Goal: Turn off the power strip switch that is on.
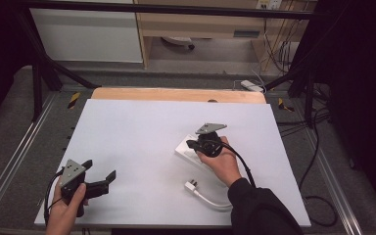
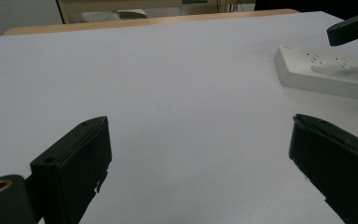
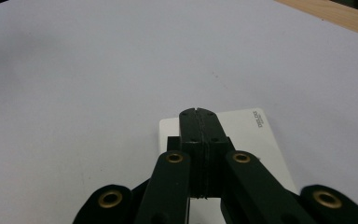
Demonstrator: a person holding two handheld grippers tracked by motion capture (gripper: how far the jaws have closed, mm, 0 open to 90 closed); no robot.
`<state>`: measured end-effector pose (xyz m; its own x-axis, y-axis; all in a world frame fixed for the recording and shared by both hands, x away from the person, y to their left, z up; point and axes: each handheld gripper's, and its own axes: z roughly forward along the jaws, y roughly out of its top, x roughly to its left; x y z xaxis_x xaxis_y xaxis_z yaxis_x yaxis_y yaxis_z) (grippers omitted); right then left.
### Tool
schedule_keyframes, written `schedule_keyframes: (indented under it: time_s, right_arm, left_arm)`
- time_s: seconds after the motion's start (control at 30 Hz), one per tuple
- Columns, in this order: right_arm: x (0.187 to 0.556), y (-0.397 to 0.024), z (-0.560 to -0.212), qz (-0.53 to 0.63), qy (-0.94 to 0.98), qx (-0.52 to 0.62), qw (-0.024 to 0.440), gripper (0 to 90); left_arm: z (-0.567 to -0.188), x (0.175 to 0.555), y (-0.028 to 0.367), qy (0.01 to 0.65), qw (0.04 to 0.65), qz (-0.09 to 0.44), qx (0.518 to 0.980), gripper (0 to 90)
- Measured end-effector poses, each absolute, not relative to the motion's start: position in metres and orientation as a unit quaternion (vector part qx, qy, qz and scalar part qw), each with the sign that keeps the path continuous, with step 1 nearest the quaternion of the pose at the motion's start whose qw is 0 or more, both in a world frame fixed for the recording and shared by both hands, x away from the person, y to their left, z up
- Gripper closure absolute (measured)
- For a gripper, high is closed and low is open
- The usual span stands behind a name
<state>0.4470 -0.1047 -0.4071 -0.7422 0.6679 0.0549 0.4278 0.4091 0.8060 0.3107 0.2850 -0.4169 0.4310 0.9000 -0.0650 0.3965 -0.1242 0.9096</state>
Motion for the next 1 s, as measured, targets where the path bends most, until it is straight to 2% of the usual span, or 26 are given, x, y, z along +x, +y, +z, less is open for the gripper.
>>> schedule_keyframes:
  time_s: [1.0]
  right_arm:
    - [0.449,-0.093,-0.425,0.408,0.843,0.329,0.123,90.0]
  left_arm:
    - [-0.418,0.311,0.284,0.458,0.467,0.267,0.707,5.8]
